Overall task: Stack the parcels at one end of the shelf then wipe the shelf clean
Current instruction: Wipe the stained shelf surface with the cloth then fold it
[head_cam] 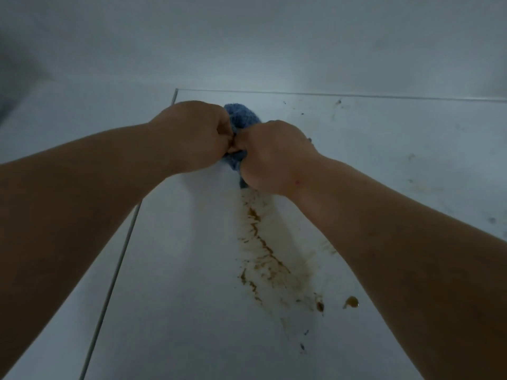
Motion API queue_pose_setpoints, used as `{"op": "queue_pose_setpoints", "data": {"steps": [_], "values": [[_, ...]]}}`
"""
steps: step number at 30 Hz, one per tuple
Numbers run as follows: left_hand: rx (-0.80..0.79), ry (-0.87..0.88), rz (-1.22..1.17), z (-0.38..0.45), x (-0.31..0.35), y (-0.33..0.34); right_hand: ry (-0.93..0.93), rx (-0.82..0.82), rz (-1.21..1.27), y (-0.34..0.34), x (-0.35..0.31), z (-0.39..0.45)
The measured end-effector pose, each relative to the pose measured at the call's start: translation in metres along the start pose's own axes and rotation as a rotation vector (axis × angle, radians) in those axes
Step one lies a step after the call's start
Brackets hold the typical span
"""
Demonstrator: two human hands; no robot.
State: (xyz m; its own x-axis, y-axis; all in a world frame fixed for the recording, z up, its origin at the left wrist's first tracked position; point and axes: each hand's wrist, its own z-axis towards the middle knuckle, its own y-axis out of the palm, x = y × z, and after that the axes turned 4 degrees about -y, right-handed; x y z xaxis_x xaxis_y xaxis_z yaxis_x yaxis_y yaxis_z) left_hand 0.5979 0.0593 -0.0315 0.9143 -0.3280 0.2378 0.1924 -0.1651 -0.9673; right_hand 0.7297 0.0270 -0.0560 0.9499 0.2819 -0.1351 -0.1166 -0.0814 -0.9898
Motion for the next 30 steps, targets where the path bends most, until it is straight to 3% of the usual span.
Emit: {"op": "queue_pose_setpoints", "data": {"steps": [8,12,20,23,26,30], "values": [[0.031,-0.006,-0.010,0.013,-0.003,0.003,0.026,0.061,0.035,0.006,0.010,0.024],[-0.012,-0.044,-0.277,0.025,0.004,0.009,0.028,0.033,-0.048,0.000,0.033,0.032],[0.075,-0.084,-0.326,0.038,0.017,0.012,0.410,0.100,-0.044,-0.008,0.094,0.025],[0.114,-0.075,-0.291,0.041,0.025,0.011,0.330,0.179,-0.048,0.001,0.069,0.038],[0.095,-0.031,-0.248,0.045,0.034,0.012,0.179,0.119,0.009,0.007,0.044,0.038],[0.050,0.016,-0.190,0.051,0.045,0.014,0.105,0.091,-0.061,-0.002,0.072,0.028]]}}
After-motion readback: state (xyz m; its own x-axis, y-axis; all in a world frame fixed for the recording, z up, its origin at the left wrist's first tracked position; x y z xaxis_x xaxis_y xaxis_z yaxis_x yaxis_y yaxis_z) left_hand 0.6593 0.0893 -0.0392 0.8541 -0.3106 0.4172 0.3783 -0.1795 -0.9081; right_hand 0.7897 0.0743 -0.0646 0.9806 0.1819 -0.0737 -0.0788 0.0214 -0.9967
